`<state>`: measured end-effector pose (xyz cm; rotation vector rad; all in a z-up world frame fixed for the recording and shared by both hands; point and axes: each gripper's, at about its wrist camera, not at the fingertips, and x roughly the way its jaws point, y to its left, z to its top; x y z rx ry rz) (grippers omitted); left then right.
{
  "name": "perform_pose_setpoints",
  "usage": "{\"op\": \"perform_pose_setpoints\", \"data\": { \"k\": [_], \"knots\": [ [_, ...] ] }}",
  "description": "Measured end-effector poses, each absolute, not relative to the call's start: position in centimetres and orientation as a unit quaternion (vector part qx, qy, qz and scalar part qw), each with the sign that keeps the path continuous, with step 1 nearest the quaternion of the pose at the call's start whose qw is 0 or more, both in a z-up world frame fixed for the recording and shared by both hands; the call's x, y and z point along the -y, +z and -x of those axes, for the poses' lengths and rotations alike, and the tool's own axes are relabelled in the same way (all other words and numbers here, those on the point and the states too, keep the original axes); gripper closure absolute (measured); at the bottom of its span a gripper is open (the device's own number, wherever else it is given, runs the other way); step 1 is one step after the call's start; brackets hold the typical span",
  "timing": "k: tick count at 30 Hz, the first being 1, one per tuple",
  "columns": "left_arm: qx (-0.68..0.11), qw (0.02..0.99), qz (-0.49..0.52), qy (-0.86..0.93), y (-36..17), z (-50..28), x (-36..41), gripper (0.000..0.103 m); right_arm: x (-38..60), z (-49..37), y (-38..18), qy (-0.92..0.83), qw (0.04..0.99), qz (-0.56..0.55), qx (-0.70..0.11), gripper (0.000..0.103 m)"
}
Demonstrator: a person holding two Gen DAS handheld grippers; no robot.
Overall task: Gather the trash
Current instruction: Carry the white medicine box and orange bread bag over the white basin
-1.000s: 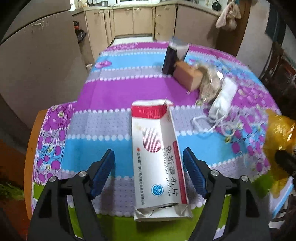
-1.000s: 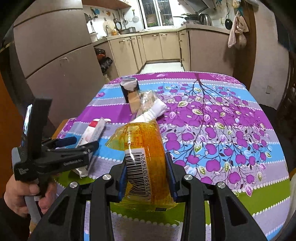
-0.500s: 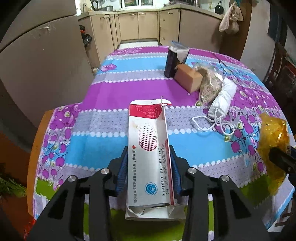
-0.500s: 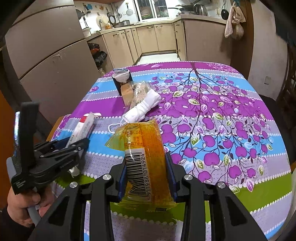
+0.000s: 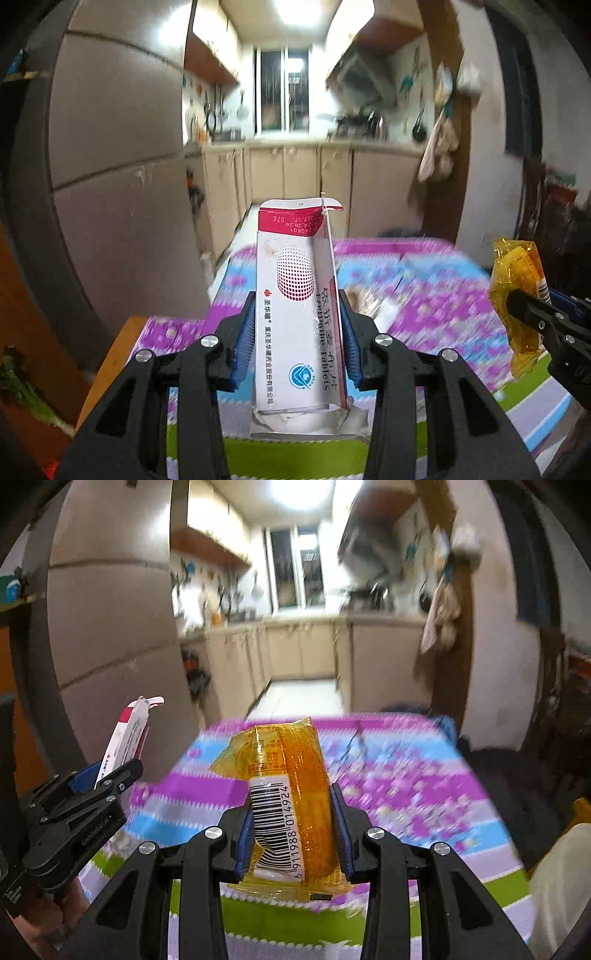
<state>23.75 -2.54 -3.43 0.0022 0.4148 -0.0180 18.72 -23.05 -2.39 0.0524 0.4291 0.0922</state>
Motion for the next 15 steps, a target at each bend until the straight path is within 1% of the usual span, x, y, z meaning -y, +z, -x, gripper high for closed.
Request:
{"op": "perform_pose_setpoints", "data": {
  "k": [7, 15],
  "knots": [
    [-0.166, 0.983, 0.007, -0.078, -0.8, -21.9, 6.9, 0.064, 27.6, -13.6, 0.3, -0.03, 0.986, -0.034, -0.16, 0.065],
    [-0.12, 0.977, -0.005, -0.175, 0.9, -18.5, 15.3, 0.064, 34.6, -7.7, 2.2, -0.125, 0.984, -0.037, -0.124, 0.066]
  ]
}}
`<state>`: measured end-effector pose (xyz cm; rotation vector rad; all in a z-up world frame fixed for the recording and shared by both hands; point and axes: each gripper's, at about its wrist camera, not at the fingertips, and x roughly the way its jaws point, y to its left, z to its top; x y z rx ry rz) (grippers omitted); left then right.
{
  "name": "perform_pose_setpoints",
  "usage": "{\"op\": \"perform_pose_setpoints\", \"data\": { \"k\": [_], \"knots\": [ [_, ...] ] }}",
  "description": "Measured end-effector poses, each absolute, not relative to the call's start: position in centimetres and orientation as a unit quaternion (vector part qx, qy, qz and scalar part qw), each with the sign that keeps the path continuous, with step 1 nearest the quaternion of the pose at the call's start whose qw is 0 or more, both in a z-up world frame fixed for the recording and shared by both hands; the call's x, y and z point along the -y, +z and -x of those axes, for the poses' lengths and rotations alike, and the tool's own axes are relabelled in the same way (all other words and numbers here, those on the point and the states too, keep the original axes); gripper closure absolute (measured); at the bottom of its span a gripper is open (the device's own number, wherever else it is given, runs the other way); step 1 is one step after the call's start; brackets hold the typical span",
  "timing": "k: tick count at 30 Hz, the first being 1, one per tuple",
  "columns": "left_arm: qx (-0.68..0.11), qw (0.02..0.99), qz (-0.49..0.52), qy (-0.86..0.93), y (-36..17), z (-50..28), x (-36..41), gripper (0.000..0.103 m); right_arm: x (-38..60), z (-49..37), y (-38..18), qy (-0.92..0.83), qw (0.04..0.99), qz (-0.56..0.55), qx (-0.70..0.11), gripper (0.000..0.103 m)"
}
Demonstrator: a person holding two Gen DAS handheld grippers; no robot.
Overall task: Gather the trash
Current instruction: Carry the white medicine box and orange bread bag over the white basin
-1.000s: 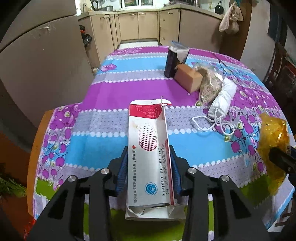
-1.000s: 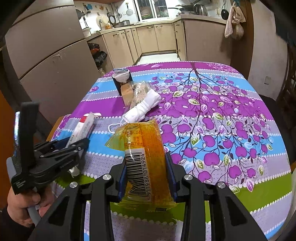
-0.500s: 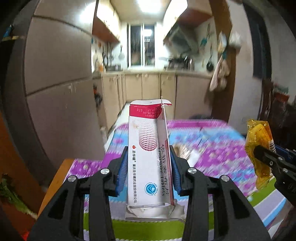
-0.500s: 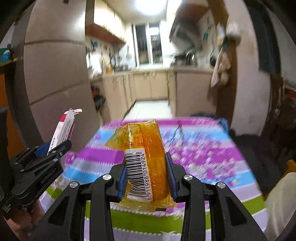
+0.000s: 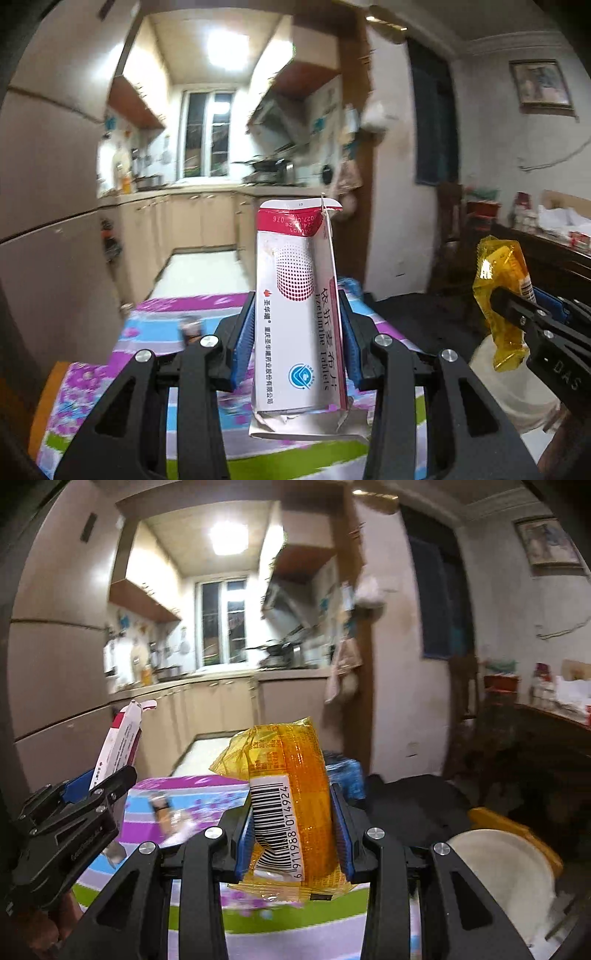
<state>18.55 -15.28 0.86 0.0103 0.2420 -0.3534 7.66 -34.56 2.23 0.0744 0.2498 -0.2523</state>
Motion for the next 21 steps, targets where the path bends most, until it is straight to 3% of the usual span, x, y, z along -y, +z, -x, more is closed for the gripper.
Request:
{"op": "perform_pose_setpoints", "data": {
  "k": [10, 21],
  "knots": [
    [-0.092, 0.957, -0.022, -0.274, 1.1, -15.4, 24.2, 0.064, 42.8, -0.4, 4.1, -0.225, 0.968, -0.043, -0.099, 0.066],
    [-0.125, 0.926, -0.038, -0.354, 0.0, -13.5, 32.6, 0.064, 54.1, 4.2, 3.3, -0.312, 0.938, -0.078, -0.132, 0.066]
  ]
}}
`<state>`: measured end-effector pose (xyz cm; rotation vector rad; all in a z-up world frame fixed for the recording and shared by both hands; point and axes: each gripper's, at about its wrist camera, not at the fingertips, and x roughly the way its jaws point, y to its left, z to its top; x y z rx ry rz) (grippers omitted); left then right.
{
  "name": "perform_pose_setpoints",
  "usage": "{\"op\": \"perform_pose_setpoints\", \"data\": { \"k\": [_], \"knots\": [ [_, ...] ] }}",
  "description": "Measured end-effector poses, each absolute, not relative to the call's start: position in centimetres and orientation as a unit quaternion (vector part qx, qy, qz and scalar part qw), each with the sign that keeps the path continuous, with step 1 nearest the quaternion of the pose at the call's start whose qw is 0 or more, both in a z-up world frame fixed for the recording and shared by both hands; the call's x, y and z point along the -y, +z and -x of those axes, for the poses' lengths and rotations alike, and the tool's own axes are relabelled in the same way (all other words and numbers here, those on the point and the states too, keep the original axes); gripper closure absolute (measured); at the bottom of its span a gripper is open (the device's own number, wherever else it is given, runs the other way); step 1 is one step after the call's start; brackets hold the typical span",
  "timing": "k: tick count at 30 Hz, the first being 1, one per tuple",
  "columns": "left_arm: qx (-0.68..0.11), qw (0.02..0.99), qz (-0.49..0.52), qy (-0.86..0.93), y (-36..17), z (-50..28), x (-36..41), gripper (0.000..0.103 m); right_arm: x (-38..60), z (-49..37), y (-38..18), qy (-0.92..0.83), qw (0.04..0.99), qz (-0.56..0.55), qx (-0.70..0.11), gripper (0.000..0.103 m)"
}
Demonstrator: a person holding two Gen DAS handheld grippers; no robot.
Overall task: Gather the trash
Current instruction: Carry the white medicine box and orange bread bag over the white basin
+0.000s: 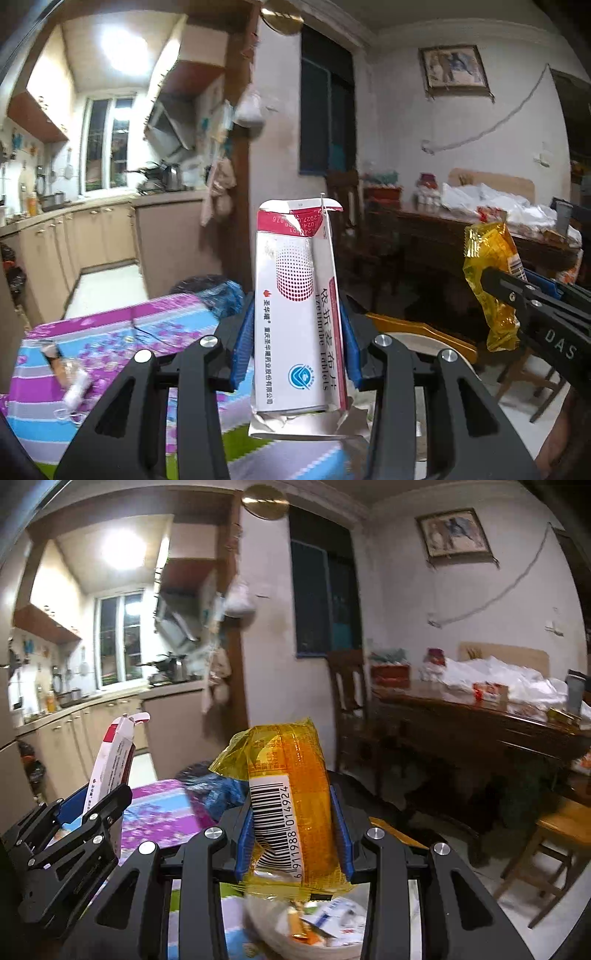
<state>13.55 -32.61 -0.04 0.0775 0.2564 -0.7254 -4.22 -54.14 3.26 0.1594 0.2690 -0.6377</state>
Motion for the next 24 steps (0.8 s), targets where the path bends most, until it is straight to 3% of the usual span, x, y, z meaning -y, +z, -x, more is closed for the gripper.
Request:
{"op": "perform_pose_setpoints", "data": {
  "k": [14, 24],
  "knots": [
    [-0.285, 0.852, -0.134, -0.418, -4.2, -15.5, 43.8, 0.064, 66.1, -0.6, -0.8, -0.319, 0.894, -0.178, -0.258, 0.066],
    [-0.37, 0.818, -0.162, -0.41, -7.1, -17.7, 47.0, 0.064, 70.7, -3.1, -4.3, -0.31, 0.869, -0.212, -0.323, 0.066]
  ]
}}
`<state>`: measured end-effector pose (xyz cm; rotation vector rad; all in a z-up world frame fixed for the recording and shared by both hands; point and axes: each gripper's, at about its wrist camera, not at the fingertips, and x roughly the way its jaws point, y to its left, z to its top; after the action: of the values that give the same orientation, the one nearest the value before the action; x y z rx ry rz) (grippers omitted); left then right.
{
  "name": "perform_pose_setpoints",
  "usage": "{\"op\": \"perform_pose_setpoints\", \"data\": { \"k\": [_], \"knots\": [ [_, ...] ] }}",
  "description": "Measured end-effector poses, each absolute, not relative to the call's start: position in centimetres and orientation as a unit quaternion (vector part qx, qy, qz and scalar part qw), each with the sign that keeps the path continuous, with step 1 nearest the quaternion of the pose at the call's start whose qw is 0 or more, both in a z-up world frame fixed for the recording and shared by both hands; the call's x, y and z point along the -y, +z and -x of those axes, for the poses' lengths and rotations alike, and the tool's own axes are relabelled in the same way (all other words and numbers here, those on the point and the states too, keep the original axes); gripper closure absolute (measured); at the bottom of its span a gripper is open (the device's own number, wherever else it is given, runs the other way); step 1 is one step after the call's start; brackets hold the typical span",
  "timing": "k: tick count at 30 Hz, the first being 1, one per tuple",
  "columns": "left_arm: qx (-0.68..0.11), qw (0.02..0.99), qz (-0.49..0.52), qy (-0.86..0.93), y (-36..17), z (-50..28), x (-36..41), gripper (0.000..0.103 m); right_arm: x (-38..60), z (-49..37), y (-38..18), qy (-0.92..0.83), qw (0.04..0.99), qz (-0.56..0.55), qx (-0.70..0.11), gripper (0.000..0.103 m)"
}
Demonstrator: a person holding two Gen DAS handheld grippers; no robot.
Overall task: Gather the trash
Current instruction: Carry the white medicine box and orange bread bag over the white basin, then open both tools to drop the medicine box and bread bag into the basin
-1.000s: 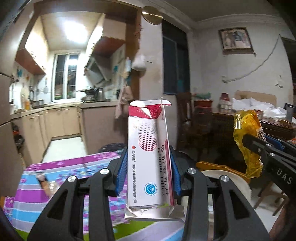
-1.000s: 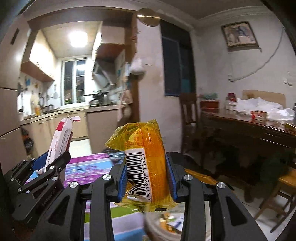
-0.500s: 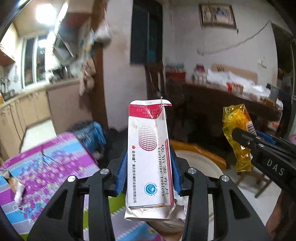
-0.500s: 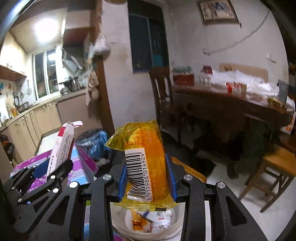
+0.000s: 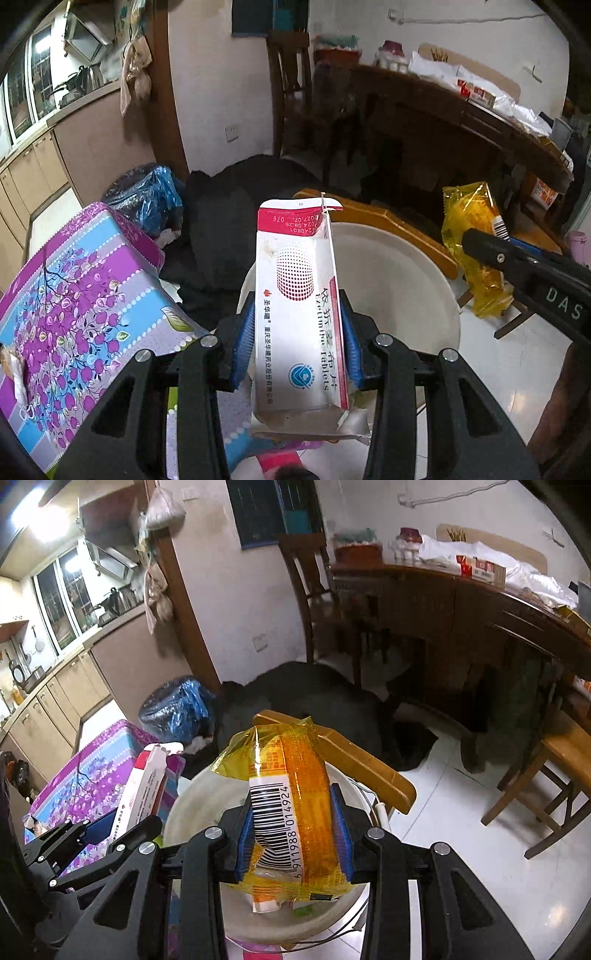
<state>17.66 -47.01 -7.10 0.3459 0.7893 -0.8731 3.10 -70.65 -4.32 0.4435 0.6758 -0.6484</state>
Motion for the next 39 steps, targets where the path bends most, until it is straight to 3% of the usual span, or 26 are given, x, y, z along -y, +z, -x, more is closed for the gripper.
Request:
{"op": "perform_pose_setpoints", "data": {
  "k": [21, 25, 39],
  "knots": [
    [-0.401, 0.802, -0.161, -0.412, -7.8, -19.7, 49.1, 0.06, 69.8, -5.5, -6.3, -0.301, 0.864, -0.208, -0.344, 0.065],
    [-0.405, 0.807, -0.158, -0.4, -8.0, -20.4, 49.0, 0.047, 70.0, -5.2, -6.2, -0.307, 0.866, -0.21, -0.334, 0.05],
    [-0.405, 0.812, -0.159, -0.39, -8.1, -20.3, 48.4, 0.046, 69.0, -4.2, -5.7, -0.303, 0.871, -0.21, -0.324, 0.05]
  ]
}}
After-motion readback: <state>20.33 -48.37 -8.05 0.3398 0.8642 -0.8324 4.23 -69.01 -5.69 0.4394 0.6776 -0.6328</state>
